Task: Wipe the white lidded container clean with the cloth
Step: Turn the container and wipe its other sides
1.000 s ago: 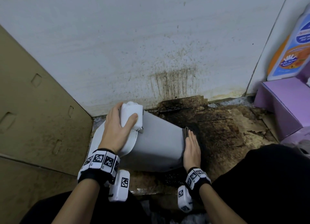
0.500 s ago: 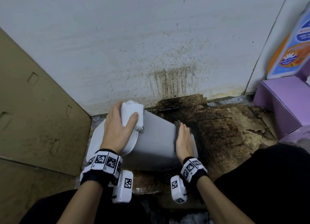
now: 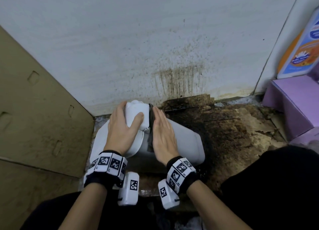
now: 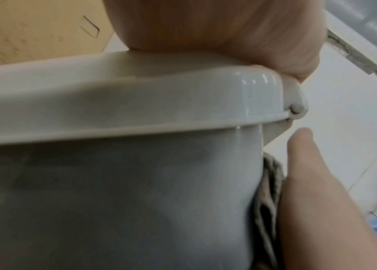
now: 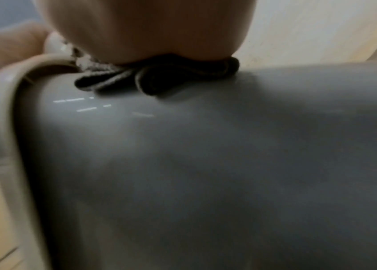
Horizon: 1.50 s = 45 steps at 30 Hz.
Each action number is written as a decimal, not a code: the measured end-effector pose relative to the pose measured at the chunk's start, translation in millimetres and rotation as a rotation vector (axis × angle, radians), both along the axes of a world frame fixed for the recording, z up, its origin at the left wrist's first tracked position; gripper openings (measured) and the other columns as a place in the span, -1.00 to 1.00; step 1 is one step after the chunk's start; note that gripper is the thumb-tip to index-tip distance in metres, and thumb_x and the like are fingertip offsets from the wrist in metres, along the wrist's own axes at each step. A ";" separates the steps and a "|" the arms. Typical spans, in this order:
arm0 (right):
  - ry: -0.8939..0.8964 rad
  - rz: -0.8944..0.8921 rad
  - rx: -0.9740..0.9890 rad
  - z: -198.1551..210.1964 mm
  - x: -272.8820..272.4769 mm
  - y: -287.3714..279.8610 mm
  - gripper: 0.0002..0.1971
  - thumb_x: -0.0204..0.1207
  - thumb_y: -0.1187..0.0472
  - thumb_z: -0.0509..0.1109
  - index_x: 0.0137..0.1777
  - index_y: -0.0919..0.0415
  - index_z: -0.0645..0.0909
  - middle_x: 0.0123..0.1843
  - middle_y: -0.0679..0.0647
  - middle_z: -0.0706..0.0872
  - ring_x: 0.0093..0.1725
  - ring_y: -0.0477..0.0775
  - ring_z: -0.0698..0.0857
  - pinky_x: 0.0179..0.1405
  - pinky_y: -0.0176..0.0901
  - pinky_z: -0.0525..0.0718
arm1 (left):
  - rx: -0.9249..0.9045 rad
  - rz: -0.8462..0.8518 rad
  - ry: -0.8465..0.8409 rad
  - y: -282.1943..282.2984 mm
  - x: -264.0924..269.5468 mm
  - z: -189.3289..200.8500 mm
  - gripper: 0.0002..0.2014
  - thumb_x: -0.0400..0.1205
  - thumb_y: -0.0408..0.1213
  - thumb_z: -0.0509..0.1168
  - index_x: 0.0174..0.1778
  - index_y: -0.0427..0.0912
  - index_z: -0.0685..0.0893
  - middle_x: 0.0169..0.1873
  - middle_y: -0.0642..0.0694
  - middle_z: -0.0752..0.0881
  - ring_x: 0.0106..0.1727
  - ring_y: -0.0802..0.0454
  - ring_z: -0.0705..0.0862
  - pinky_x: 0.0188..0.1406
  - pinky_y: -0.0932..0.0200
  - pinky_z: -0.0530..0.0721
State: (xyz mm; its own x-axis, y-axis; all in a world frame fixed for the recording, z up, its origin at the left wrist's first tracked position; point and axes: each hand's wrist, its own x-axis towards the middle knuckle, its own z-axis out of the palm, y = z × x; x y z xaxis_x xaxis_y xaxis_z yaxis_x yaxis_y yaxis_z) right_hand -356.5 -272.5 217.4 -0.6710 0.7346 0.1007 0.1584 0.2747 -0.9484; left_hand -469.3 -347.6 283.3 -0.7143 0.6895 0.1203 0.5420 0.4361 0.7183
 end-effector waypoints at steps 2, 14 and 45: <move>-0.008 0.005 0.031 -9.6 5.0 7.1 -0.27 0.68 -0.36 -0.36 0.78 -0.13 0.06 0.78 -0.31 0.09 0.72 -0.40 -0.06 0.72 -0.30 -0.10 | 0.007 0.002 -0.007 -0.3 -1.1 0.3 -0.10 0.44 0.39 0.08 0.66 -0.04 0.25 0.60 -0.03 0.38 0.61 0.01 0.31 0.60 -0.05 0.27; -0.321 -0.312 -0.343 -119.6 70.2 71.1 -0.43 0.83 -0.06 -0.24 0.78 0.07 0.14 0.80 -0.02 0.15 0.78 -0.06 0.09 0.78 -0.03 -0.03 | 0.025 0.012 -0.044 -0.4 -2.9 1.9 -0.08 0.41 0.40 0.11 0.66 -0.02 0.26 0.59 0.00 0.39 0.59 0.03 0.33 0.61 -0.12 0.29; -0.119 -0.080 -0.001 -72.7 36.1 41.5 -0.44 0.80 -0.13 -0.19 0.77 -0.07 0.17 0.77 -0.25 0.17 0.74 -0.29 0.06 0.76 -0.15 0.03 | 0.039 0.019 -0.046 2.0 -6.0 -1.1 -0.14 0.44 0.38 0.12 0.63 0.00 0.28 0.55 0.02 0.40 0.58 0.03 0.34 0.60 -0.16 0.29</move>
